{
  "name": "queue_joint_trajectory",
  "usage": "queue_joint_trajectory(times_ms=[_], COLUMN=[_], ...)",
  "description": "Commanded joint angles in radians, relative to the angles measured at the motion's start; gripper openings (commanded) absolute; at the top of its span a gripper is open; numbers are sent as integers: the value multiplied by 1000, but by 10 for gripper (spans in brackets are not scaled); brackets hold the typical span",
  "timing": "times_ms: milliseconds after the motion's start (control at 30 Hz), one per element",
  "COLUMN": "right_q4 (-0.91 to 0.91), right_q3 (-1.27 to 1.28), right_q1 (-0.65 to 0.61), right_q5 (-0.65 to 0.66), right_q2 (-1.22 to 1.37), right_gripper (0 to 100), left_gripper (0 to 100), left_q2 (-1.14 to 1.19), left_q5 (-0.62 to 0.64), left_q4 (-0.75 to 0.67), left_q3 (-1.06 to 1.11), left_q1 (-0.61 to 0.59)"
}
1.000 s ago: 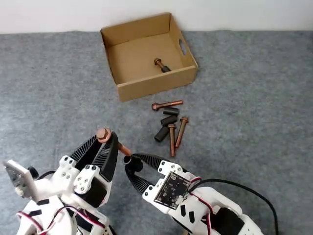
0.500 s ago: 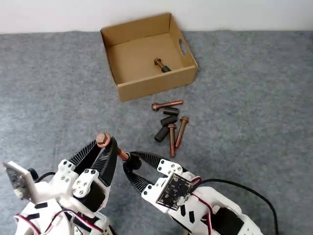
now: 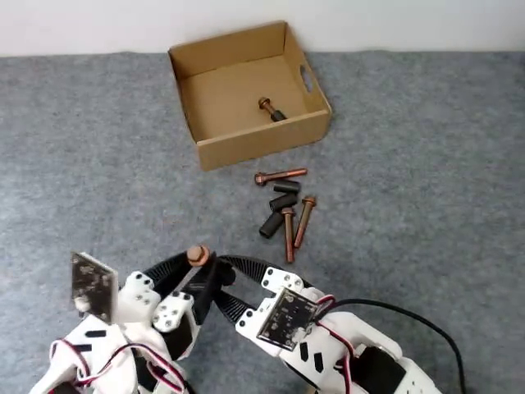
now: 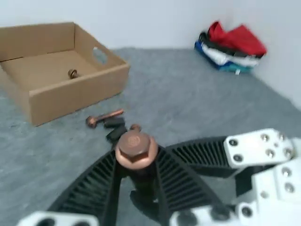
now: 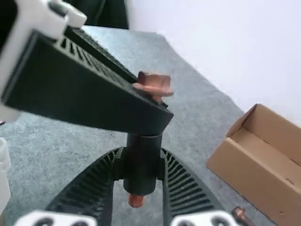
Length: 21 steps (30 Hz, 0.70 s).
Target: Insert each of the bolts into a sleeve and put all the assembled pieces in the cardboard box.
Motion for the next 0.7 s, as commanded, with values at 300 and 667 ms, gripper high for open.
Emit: queue_joint_trajectory(times_ms=[300,667], right_q4=[-24,-19], right_q3=[-25,5], right_q1=[1,2], right_q5=[12,12], right_q2=[-12,-21], right_gripper=[8,8], left_gripper=[221,221], left_q2=[11,11], left_q5=[-20,-71], left_q4=[51,48], left_q3=[21,-88], left_q1=[-6,-160])
